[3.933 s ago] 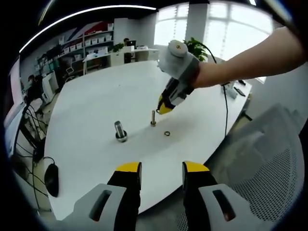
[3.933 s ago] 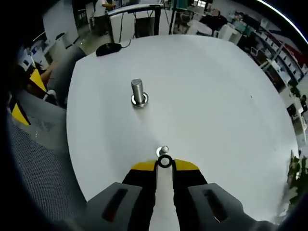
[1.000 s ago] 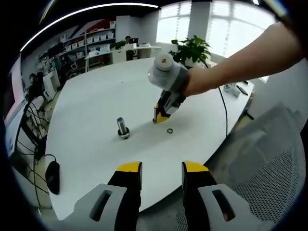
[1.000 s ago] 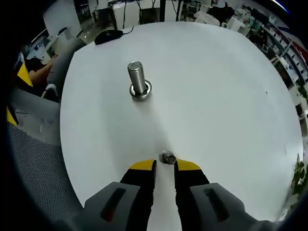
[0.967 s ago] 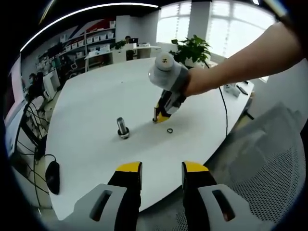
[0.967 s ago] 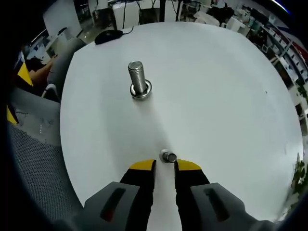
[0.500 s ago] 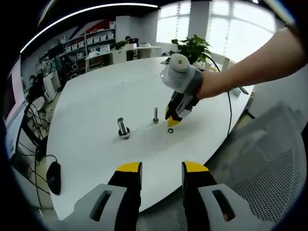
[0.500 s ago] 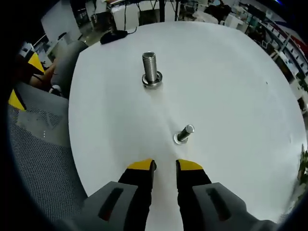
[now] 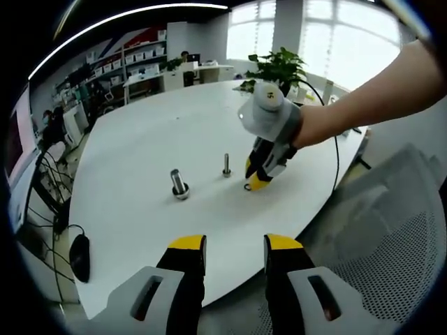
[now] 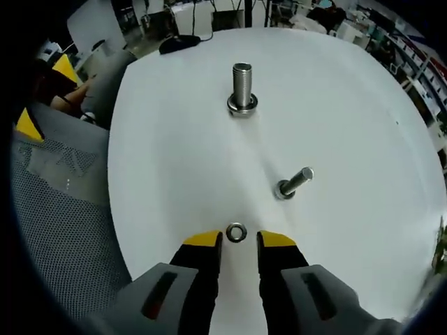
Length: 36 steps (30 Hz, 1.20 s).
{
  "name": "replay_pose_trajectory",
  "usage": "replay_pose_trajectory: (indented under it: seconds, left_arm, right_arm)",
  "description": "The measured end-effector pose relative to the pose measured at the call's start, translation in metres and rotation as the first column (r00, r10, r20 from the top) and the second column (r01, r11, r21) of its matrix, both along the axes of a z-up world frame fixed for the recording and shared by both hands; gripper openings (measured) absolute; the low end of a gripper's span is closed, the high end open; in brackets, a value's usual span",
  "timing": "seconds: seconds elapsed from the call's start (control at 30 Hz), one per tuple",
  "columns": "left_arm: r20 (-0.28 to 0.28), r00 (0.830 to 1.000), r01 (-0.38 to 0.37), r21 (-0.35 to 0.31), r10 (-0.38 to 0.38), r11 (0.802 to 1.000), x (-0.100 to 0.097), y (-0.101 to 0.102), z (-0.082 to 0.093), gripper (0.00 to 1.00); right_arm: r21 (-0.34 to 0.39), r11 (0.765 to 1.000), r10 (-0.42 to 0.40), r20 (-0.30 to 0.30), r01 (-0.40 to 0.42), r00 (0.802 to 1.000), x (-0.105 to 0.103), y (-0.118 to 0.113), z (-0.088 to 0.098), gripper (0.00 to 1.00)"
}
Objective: Place the washer onto the threaded stud by aligning its center hole with the stud, sliding it down to the base, and recovering from edge contact or off-axis alignment until the washer reaches the visible bottom stop.
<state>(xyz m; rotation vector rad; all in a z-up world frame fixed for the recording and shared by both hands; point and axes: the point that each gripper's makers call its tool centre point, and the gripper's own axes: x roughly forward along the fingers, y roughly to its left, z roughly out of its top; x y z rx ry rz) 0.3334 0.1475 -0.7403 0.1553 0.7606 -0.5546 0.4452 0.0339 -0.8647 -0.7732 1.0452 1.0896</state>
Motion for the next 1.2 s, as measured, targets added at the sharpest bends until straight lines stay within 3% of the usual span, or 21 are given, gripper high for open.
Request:
replay_pose_trajectory:
  seconds: [0.47, 0.57, 0.7, 0.93, 1.2]
  left_arm:
    - [-0.004, 1.0, 0.004, 0.02, -0.004, 1.0, 0.0003, 0.001, -0.0023, 0.31]
    - [0.023, 1.0, -0.001, 0.017, 0.001, 1.0, 0.0022, 0.002, 0.0033, 0.29]
    - [0.001, 1.0, 0.004, 0.029, -0.004, 1.0, 0.0006, 0.0021, -0.002, 0.29]
    - [0.005, 1.0, -0.005, 0.021, 0.005, 1.0, 0.0017, 0.0029, -0.0003, 0.29]
    - [0.003, 1.0, -0.011, 0.013, 0.011, 1.0, 0.0024, 0.0034, -0.0002, 0.29]
  right_arm:
    - [-0.027, 0.997, 0.068, -0.022, -0.069, 0.997, -0.0031, 0.0039, -0.0034, 0.22]
    - [-0.033, 0.997, 0.074, -0.018, -0.075, 0.997, -0.0026, 0.0031, -0.0039, 0.21]
    - [-0.021, 0.995, 0.1, -0.01, -0.1, 0.995, -0.005, 0.0023, -0.004, 0.19]
    - [0.0, 0.995, 0.1, 0.01, -0.1, 0.995, -0.0062, 0.0015, -0.0038, 0.15]
    - [-0.023, 0.994, 0.109, -0.008, -0.109, 0.994, -0.0053, 0.0026, -0.0043, 0.14]
